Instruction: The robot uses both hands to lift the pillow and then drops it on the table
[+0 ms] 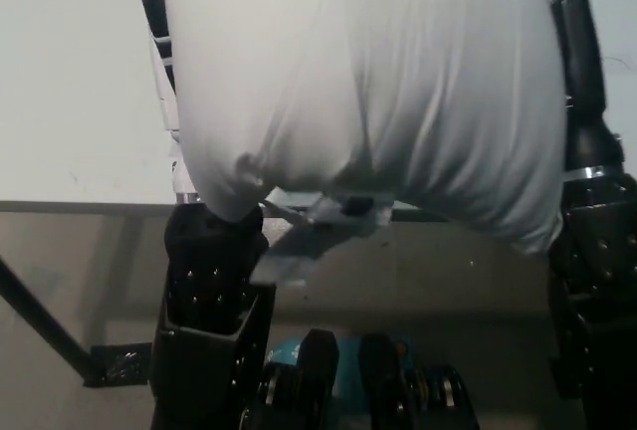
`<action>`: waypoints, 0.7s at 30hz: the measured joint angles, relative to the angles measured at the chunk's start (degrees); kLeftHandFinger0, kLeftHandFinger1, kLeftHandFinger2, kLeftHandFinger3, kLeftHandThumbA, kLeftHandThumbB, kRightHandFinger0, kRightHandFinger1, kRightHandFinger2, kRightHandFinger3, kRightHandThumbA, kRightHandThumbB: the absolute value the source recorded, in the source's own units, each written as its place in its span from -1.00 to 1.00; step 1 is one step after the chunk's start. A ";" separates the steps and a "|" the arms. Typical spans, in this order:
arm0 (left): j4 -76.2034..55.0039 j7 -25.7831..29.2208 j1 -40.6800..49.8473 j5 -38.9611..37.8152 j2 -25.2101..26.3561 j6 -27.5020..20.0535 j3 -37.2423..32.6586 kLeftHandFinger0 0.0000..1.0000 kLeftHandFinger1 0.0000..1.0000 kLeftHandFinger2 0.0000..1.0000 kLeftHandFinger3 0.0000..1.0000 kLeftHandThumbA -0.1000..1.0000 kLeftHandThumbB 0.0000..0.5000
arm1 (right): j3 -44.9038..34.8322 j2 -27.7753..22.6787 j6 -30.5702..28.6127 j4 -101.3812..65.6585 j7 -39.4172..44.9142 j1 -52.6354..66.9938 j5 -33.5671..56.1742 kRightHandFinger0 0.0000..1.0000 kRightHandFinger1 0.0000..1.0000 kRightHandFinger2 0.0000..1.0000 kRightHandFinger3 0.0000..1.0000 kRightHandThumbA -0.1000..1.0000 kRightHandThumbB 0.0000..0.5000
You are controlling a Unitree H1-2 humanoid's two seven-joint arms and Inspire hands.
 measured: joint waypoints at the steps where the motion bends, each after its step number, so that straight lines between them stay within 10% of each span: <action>1: -1.11 0.05 -0.03 0.51 -0.14 0.01 -0.47 1.00 1.00 1.00 1.00 1.00 -0.70 | 0.03 0.05 0.24 -1.17 -0.01 0.00 -0.29 1.00 1.00 1.00 1.00 1.00 0.30; 21: -6.68 0.66 -2.67 8.35 -3.13 -0.50 -4.08 1.00 1.00 1.00 1.00 1.00 -0.83 | 3.01 1.91 2.66 -5.65 -0.02 -1.63 -7.95 1.00 1.00 1.00 1.00 1.00 0.10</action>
